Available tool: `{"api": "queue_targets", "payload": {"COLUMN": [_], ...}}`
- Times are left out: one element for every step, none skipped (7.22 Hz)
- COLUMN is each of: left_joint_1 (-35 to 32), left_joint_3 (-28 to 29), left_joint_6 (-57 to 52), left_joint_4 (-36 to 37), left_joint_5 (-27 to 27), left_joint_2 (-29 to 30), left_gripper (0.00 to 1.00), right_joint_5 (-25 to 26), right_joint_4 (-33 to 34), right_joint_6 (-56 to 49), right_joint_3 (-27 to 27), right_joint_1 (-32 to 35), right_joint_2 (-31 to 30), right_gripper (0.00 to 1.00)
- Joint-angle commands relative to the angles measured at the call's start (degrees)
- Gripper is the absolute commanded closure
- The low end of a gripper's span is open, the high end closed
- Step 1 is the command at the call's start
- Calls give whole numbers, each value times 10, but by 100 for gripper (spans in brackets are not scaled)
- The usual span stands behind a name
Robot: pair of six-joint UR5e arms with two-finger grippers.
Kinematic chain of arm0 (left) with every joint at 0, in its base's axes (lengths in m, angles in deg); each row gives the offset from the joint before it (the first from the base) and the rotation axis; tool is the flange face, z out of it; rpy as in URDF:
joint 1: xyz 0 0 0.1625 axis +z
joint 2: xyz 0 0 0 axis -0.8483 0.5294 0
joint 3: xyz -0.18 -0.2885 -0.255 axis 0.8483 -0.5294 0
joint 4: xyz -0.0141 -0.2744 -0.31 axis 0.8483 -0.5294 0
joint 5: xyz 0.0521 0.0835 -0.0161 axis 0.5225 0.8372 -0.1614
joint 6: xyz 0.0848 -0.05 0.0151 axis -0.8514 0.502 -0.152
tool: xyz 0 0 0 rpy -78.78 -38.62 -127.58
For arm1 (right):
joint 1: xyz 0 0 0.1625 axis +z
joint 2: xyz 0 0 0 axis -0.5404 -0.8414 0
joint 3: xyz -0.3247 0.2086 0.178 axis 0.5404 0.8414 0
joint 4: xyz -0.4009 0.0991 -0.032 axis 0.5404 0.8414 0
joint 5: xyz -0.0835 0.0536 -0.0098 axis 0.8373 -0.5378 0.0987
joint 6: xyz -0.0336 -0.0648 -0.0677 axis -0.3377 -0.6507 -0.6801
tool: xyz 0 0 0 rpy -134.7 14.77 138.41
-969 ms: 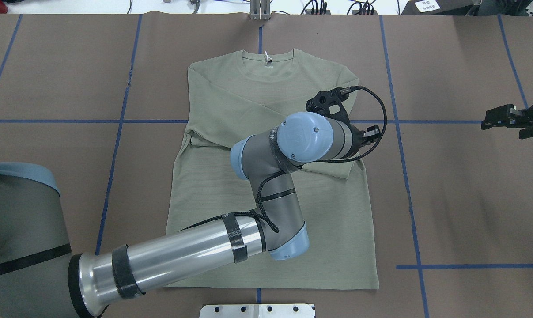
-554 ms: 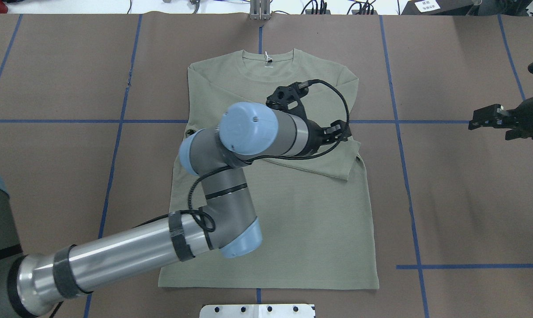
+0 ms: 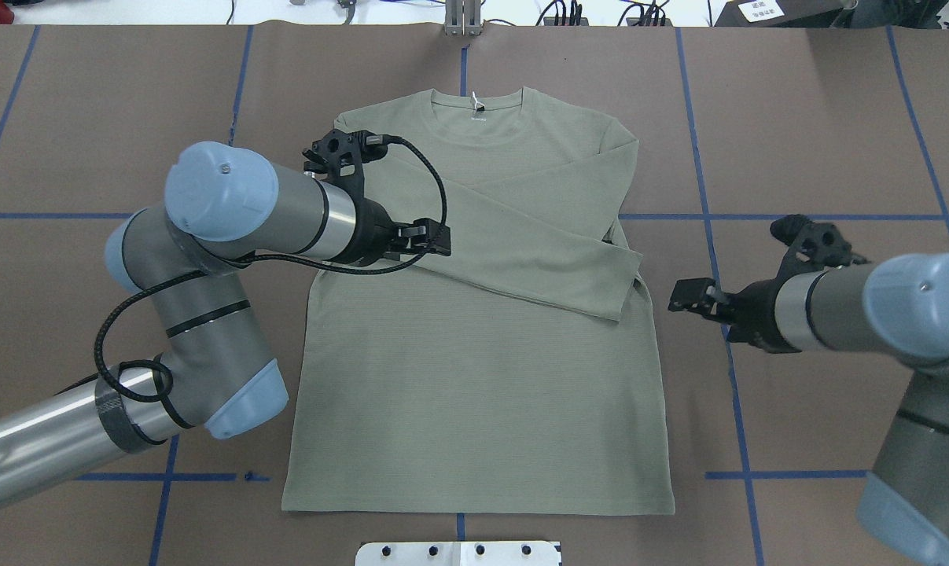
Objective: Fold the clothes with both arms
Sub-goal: 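Release the sleeve and withdraw the left gripper while the right gripper reaches the hem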
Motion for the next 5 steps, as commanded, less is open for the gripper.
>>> {"api": "queue_targets", "payload": {"left_joint_1": [-20, -33, -35, -35, -35], "left_joint_3": [-13, -8, -12, -10, -13], "left_joint_6": [-19, -34, -58, -59, -59], "left_joint_4": [6, 7, 6, 6, 5], "left_joint_5": [-8, -8, -9, -8, -9], "left_joint_2": [-35, -36, -47, -48, -54], "left_gripper": [19, 19, 19, 19, 19], "right_joint_5": [132, 161, 217, 222, 224], "right_joint_4": [95, 126, 128, 136, 154], "right_joint_6": [109, 187, 214, 220, 231], "right_joint_3": [-43, -52, -52, -51, -50], "right_joint_1": [-155, -206, -260, -275, -286], "right_joint_2": [32, 41, 38, 35, 22], "right_gripper": [3, 8, 14, 18, 18]}}
